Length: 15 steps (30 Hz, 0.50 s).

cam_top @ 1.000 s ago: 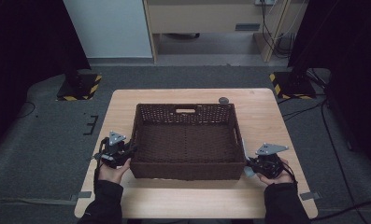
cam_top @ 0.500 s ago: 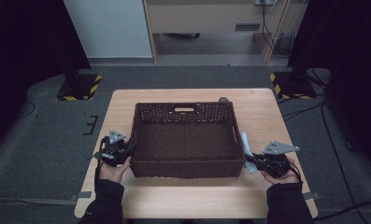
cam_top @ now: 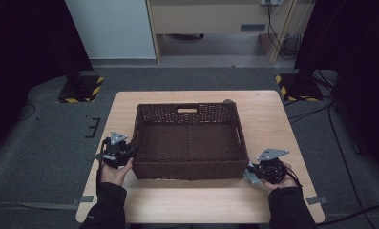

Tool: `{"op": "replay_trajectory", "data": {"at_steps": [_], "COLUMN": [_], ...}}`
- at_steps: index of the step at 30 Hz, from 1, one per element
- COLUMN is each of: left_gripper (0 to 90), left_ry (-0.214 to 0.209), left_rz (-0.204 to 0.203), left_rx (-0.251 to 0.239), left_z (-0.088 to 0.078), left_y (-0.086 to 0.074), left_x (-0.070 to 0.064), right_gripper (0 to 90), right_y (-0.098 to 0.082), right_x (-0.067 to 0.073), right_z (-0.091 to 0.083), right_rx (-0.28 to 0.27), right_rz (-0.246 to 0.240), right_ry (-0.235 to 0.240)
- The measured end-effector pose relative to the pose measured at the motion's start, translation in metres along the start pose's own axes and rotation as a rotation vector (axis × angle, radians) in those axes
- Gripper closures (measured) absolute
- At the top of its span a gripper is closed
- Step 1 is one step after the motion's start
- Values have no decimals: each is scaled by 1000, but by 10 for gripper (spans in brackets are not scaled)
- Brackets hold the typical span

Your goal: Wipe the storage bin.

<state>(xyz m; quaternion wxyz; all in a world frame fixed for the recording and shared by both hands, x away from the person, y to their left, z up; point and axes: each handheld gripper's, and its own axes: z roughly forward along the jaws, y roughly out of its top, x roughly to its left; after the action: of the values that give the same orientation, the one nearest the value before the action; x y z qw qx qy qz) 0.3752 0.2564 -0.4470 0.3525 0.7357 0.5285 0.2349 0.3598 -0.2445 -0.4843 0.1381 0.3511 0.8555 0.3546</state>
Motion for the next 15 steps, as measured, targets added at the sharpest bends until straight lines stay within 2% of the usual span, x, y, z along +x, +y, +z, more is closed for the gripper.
{"op": "replay_trajectory", "data": {"at_steps": [4, 6, 7, 10, 15], "left_gripper": [697, 695, 693, 692, 689], "left_ry": [-2, -3, -3, -1, -3], "left_rz": [0, -4, -5, -4, -1], "left_rx": [0, 1, 1, 2, 3], "left_z": [0, 0, 0, 0, 0], "left_y": [0, 0, 0, 0, 0], "left_x": [0, 0, 0, 0, 1], "right_gripper": [844, 844, 844, 844, 844], "right_y": [10, 12, 13, 10, -3], "right_x": [2, 5, 6, 7, 3], "right_z": [-25, -32, -33, -26, -3], "right_rx": [-134, -169, -171, -138, 4], "right_rz": [-13, -31, -39, -46, -36], "right_ry": [-7, 2, 8, 18, 37]}}
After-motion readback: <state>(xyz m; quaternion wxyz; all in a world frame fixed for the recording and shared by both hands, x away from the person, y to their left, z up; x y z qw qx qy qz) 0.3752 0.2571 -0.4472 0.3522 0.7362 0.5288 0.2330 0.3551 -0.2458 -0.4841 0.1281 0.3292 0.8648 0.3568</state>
